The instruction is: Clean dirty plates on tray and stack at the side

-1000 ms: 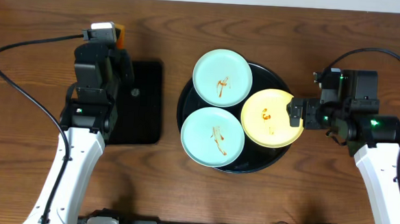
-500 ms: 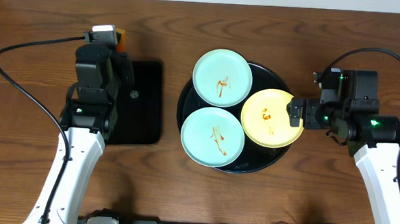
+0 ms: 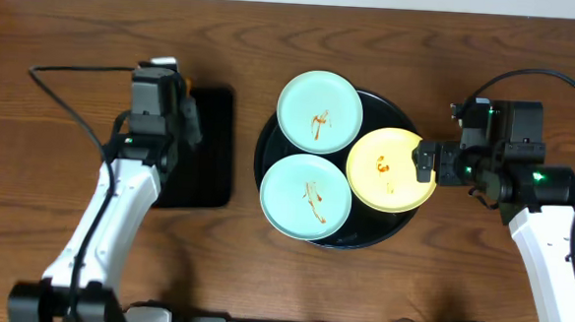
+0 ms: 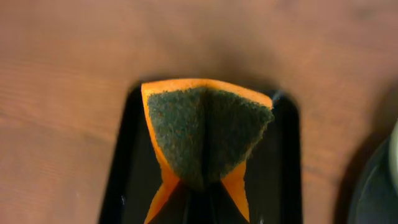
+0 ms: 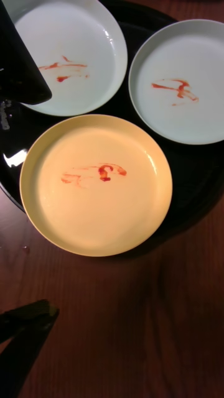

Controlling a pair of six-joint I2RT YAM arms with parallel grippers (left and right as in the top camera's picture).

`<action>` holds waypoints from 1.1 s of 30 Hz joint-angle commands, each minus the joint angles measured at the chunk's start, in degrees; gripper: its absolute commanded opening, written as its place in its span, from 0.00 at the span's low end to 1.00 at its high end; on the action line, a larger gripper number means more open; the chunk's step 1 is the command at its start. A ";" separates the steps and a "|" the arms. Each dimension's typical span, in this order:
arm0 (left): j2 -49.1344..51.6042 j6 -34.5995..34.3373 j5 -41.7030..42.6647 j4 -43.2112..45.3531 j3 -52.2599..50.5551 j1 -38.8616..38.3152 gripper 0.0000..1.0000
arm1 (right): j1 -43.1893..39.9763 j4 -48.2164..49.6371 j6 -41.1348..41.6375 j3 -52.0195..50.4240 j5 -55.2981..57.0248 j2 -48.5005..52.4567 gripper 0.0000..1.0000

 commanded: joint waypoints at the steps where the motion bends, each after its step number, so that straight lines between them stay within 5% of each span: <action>1: 3.72 -5.53 -0.11 -2.86 0.72 -0.04 0.08 | 0.11 -0.07 0.17 1.22 0.31 0.04 0.99; 8: 9.92 -6.29 7.87 -10.16 0.72 -0.02 0.08 | 0.11 -0.13 0.17 1.22 0.31 0.04 0.99; 33: 7.58 -6.23 9.25 -11.37 1.05 -0.04 0.07 | 0.11 -0.26 0.17 1.03 -2.08 0.04 0.99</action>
